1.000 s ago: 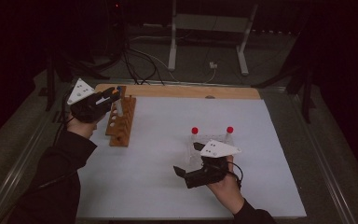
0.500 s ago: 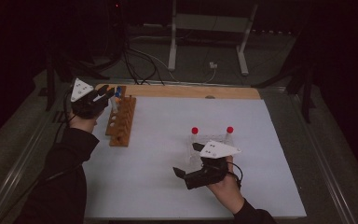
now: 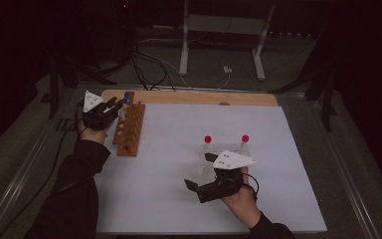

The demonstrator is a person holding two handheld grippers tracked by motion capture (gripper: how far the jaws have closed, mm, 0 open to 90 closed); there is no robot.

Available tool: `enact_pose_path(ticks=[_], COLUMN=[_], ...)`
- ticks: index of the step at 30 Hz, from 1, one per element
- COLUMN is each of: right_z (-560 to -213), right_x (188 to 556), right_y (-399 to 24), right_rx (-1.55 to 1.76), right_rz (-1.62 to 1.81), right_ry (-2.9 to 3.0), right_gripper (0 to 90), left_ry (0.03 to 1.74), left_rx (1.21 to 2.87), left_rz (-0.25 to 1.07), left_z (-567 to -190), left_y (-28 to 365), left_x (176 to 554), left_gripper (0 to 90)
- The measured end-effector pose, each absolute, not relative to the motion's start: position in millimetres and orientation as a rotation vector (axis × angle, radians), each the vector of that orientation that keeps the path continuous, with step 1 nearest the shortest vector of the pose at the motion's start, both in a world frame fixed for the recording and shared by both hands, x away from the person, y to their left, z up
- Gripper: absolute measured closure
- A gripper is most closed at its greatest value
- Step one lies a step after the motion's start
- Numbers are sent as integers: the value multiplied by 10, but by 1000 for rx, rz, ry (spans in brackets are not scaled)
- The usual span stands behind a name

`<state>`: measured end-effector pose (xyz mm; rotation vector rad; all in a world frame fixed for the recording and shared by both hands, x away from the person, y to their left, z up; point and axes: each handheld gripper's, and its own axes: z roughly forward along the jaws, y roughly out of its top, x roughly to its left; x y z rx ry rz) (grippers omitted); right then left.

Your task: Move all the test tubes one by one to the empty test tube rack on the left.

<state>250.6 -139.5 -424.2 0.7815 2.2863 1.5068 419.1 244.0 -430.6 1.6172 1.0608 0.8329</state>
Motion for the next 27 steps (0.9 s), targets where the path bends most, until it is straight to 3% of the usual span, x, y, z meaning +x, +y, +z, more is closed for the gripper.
enact_pose_path(ticks=[27], right_z=[-4223], right_x=[2500], right_y=[-1401], right_rx=[772], right_rz=[1506], right_ry=[2292], right_gripper=[0], left_ry=[1149], left_rx=[1750], left_rz=[790], left_z=[-4540], left_y=[2372], left_x=[4227], left_gripper=[716])
